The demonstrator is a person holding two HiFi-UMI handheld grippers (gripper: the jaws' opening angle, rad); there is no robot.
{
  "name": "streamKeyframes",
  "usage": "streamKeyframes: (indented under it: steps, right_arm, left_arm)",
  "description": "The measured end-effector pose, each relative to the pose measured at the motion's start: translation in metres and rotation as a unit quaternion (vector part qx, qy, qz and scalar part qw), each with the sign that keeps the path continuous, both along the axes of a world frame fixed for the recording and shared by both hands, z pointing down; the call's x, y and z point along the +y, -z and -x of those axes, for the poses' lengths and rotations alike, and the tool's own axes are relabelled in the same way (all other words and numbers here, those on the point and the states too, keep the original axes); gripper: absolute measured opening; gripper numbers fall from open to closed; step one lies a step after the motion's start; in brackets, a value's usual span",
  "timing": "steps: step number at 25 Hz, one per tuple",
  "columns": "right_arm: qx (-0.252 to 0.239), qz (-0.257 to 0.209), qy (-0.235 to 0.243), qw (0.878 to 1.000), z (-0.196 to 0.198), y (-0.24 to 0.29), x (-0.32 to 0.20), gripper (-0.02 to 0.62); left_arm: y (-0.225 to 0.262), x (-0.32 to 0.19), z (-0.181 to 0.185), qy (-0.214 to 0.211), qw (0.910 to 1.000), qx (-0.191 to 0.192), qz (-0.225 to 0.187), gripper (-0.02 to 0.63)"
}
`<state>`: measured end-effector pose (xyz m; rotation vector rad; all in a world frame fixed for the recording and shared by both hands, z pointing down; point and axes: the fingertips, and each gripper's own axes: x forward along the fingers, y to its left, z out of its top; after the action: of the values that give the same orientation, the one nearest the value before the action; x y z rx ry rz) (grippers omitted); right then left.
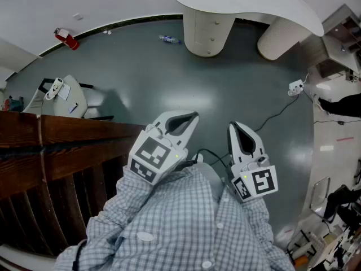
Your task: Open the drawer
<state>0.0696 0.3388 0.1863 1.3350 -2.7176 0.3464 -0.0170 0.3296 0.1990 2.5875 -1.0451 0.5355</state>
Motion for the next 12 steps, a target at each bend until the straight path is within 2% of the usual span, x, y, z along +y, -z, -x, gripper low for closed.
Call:
streamKeyframes:
  steps: [12]
  right_arm:
    - [-0.008,0.006,0.011,1.0,-0.0006,-0.0038,0.0028,0.009]
  left_arm:
    - [-0.0029,0.0021,-0.0089,-0.003,1.0,0.0,0.0,0.003]
